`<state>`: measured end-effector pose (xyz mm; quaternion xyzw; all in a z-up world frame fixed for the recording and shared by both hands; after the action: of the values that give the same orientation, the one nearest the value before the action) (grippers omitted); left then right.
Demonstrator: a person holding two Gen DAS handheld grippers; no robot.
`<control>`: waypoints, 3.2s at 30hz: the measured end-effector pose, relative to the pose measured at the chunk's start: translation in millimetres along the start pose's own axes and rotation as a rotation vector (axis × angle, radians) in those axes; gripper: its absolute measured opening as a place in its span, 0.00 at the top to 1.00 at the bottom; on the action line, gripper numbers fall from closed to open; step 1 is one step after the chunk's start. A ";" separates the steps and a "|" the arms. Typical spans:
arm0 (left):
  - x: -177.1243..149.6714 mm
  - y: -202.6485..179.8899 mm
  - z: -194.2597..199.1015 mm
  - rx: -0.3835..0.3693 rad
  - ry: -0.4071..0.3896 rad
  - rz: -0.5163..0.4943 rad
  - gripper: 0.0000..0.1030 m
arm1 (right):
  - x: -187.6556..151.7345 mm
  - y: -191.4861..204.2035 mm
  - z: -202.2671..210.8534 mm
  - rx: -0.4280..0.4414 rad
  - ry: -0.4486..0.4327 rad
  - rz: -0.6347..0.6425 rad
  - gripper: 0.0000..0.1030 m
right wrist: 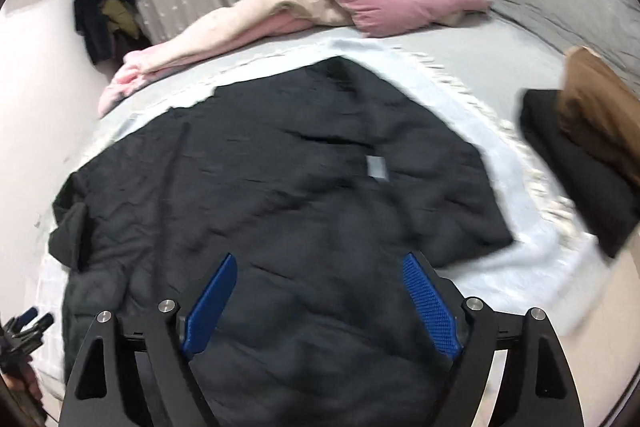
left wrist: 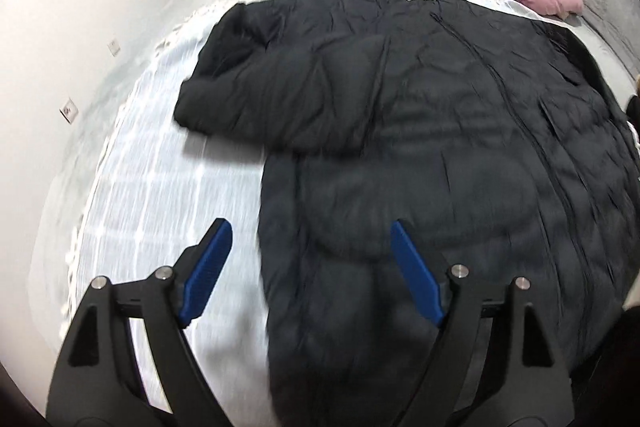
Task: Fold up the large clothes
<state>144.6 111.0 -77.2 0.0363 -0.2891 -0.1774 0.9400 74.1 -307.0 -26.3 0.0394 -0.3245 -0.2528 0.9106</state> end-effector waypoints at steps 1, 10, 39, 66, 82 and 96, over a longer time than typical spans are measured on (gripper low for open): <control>6.0 -4.2 -5.3 0.009 -0.008 -0.006 0.21 | -3.6 6.0 -10.8 0.022 0.012 0.008 0.16; 54.0 -27.5 -84.1 0.100 0.009 -0.090 0.21 | -46.9 77.4 -71.7 0.058 0.105 0.217 0.16; 47.0 396.0 -48.7 0.962 0.025 0.351 0.88 | -43.8 85.0 -111.7 -0.089 0.120 0.259 0.16; 29.9 12.4 -19.0 -0.125 -0.006 0.270 0.20 | 37.2 -88.8 -46.9 -0.416 -0.079 -0.028 0.17; 13.1 -80.5 -39.8 -0.139 -0.086 0.131 0.19 | 6.9 -178.5 -83.8 -0.380 0.059 -0.154 0.70; 21.5 -85.2 -46.0 -0.128 -0.095 0.122 0.19 | 145.9 -227.1 -4.5 -0.827 -0.214 0.011 0.89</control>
<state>160.1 22.2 -118.6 -0.0498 -0.3231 -0.1393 0.9347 74.6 -575.6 0.0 -0.3572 -0.2886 -0.3594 0.8124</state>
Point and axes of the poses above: each gripper's, at about its wrist camera, not at the fingertips, and z roughly against the way its jaws point, y to its left, x to its top, the point moved 7 cm from there along -z, roughly the way its jaws point, and after that the axes turned 6 degrees about -z, right-handed, at the moved point
